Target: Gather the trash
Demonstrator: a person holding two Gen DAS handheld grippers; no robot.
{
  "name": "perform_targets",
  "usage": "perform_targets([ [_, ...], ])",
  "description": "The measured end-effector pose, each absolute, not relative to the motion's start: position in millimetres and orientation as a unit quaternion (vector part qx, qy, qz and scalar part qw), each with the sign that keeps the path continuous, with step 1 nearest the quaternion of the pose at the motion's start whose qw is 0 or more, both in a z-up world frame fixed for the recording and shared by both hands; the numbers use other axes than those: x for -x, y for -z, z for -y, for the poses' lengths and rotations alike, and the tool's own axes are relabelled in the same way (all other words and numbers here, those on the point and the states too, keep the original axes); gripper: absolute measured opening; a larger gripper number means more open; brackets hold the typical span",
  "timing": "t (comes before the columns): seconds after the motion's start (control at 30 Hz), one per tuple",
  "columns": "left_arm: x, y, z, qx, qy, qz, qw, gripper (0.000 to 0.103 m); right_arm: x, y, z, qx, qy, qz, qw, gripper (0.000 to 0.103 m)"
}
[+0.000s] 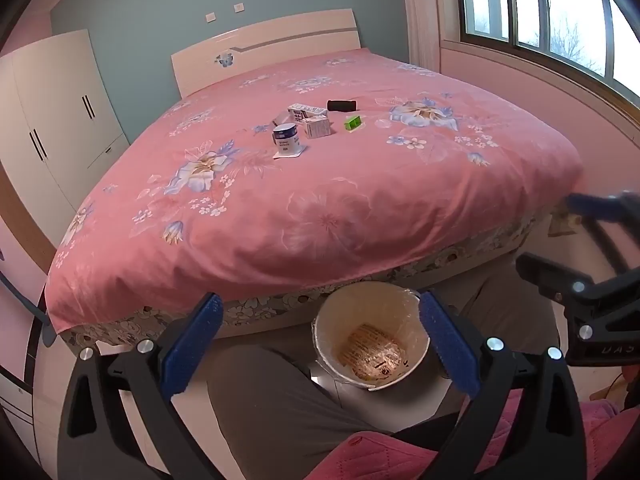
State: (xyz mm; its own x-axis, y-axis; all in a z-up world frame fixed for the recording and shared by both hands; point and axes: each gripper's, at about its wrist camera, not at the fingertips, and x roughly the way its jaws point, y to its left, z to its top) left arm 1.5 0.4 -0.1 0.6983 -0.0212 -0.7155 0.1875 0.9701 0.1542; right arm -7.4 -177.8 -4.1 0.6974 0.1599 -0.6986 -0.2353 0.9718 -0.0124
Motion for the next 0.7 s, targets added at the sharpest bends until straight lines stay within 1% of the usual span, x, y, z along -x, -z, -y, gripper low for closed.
perform_targets([
  [0.47, -10.1, 1.2, -4.7, -0.109, 0.050, -0.377, 0.919, 0.100, 9.3, 3.2, 176.9, 0.050, -0.106, -0.378, 0.918, 0.096],
  [0.7, -2.6, -8.0, -4.6, -0.111, 0.048, -0.369, 0.922, 0.100, 9.6, 1.5, 176.9, 0.050, -0.105, -0.378, 0.918, 0.096],
])
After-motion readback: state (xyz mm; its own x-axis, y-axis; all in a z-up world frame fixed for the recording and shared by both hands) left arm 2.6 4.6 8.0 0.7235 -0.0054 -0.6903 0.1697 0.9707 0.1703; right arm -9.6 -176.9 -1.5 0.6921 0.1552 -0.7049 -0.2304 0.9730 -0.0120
